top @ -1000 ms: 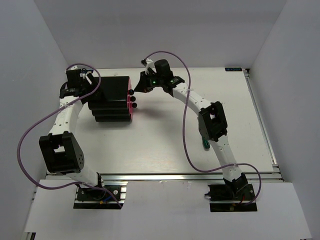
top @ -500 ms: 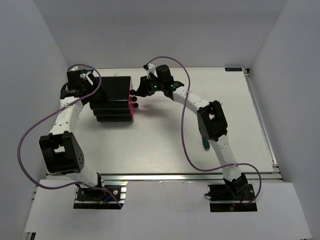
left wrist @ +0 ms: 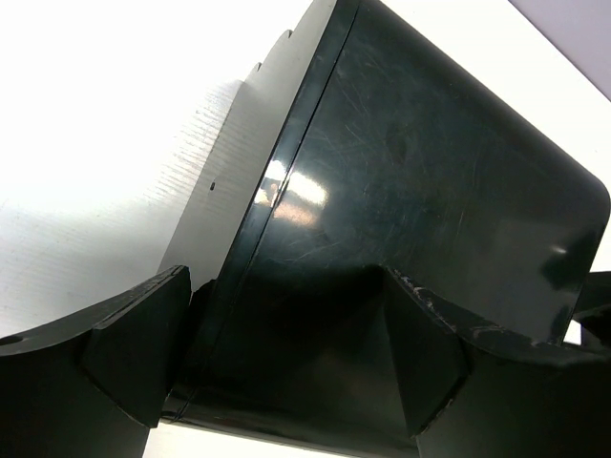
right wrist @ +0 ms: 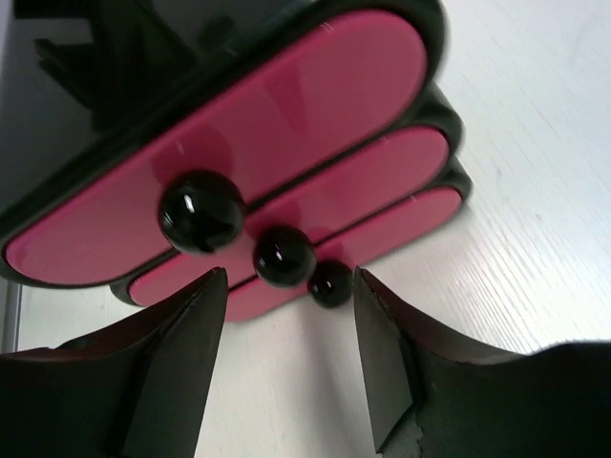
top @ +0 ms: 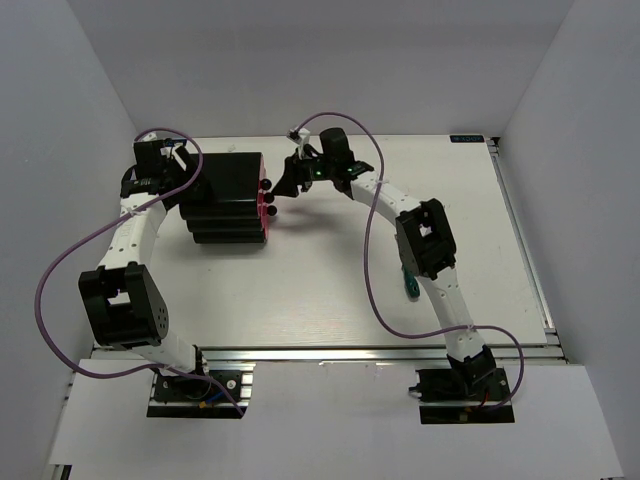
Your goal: Sort the tools into containers
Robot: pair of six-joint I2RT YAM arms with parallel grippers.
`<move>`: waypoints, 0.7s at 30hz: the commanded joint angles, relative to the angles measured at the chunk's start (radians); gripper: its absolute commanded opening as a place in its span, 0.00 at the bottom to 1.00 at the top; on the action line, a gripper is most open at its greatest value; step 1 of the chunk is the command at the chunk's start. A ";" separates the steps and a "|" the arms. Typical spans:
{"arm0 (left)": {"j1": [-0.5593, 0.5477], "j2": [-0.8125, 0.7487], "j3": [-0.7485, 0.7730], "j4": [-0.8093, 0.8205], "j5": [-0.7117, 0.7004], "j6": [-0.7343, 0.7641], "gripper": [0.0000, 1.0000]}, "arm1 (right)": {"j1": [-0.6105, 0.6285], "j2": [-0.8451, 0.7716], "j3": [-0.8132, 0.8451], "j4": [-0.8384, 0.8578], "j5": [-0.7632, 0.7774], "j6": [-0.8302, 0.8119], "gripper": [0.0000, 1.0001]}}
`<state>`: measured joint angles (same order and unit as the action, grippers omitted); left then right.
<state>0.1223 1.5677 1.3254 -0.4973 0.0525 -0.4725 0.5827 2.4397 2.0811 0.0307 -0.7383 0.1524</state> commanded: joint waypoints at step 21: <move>-0.023 0.038 -0.014 -0.129 0.063 -0.002 0.90 | 0.054 0.139 0.143 0.106 -0.013 -0.024 0.56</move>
<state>0.1223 1.5703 1.3270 -0.5011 0.0662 -0.4797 0.6235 2.5599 2.1777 0.0723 -0.7586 0.1440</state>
